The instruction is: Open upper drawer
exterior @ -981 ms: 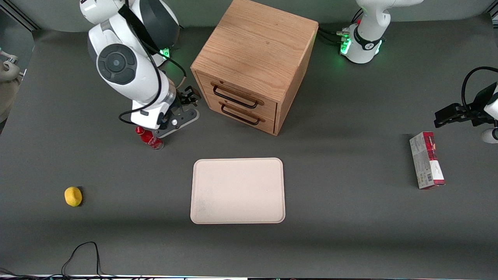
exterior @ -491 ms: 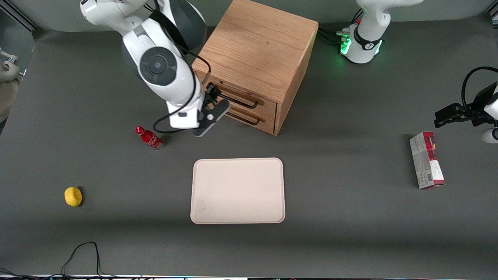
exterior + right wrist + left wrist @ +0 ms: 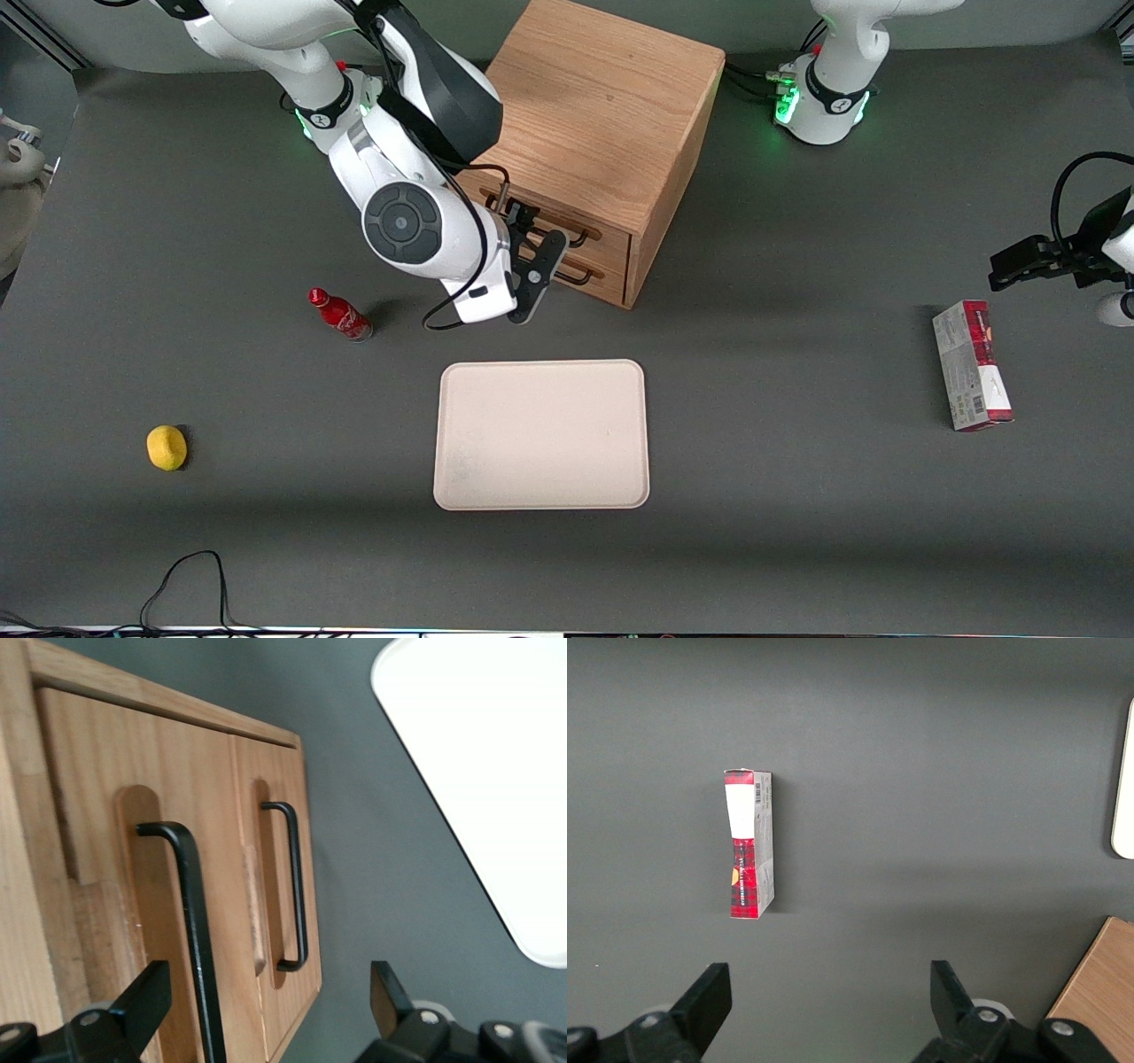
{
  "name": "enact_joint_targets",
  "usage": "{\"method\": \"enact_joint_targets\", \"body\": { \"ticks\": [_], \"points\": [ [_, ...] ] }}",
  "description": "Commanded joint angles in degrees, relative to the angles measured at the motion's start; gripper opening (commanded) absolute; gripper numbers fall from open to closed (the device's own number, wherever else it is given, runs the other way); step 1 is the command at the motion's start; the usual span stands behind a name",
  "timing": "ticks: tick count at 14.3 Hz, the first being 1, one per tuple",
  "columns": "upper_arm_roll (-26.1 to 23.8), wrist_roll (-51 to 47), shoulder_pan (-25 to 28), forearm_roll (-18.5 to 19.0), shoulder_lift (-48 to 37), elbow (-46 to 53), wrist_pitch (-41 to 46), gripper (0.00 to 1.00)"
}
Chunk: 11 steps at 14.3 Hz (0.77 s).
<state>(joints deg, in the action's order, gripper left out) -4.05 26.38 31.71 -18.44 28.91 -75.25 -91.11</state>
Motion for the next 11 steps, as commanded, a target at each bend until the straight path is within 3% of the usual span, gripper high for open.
{"method": "enact_joint_targets", "body": {
  "ticks": [1, 11],
  "points": [
    [0.0, 2.8, -0.3, -2.4, 1.0, 1.6, 1.0, 1.0],
    [0.2, 4.0, 0.2, -2.1, 0.7, -4.5, 0.9, 1.0]
  ]
}}
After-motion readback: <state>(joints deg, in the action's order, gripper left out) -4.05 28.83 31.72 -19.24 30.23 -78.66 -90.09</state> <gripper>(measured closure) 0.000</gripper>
